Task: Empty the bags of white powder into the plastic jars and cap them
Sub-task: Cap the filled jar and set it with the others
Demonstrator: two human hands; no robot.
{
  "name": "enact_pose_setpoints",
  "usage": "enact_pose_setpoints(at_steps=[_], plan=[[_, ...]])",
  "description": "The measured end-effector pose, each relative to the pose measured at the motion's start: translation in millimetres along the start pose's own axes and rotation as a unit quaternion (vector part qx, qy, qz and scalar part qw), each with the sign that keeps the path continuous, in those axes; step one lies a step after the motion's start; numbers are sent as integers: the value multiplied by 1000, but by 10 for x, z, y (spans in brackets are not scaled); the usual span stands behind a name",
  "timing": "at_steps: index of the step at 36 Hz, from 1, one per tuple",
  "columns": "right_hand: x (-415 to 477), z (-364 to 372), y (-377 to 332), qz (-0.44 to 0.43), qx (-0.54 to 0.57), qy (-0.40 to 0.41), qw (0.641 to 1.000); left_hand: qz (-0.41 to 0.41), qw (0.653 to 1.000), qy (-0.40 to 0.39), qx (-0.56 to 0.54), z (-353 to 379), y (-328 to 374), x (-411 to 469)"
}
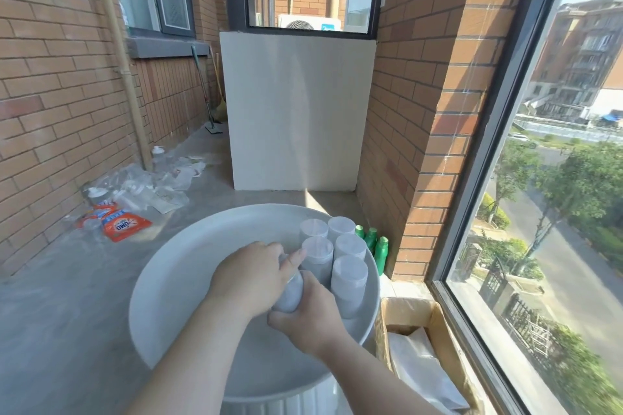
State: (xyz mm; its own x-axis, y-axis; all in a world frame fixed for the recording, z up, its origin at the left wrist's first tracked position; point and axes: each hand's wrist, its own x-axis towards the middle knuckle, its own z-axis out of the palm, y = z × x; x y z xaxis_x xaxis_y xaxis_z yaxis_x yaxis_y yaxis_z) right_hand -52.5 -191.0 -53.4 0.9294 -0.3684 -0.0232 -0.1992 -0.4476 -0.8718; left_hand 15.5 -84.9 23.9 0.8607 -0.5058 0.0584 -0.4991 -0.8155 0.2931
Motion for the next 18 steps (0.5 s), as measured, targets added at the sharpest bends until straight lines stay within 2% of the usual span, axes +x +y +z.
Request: enact_pose_setpoints(at_steps=[2, 5, 6, 8, 10, 12, 18], plan=[[-5, -13, -4, -5, -6, -8, 1000, 21, 999, -17, -32, 11, -39, 30], [-14, -7, 13, 5, 2, -17, 1000, 63, 985, -38, -154, -26, -17, 36], [-6, -7, 20, 8, 6, -12, 1000, 68, 985, -25, -156, -41, 5, 27], [10, -5, 36, 7, 7, -1, 1000, 55, 997, 10, -54, -35, 27, 23], [20, -12, 50, 1, 6, -2, 1000, 9, 1000, 5, 18, -3, 12, 25], [26, -9, 77, 3, 9, -10, 1000, -9, 1000, -20, -14, 30, -13, 38], [-13, -9, 93, 24, 116, -77, 990, 70, 994, -70, -55, 66, -41, 71]])
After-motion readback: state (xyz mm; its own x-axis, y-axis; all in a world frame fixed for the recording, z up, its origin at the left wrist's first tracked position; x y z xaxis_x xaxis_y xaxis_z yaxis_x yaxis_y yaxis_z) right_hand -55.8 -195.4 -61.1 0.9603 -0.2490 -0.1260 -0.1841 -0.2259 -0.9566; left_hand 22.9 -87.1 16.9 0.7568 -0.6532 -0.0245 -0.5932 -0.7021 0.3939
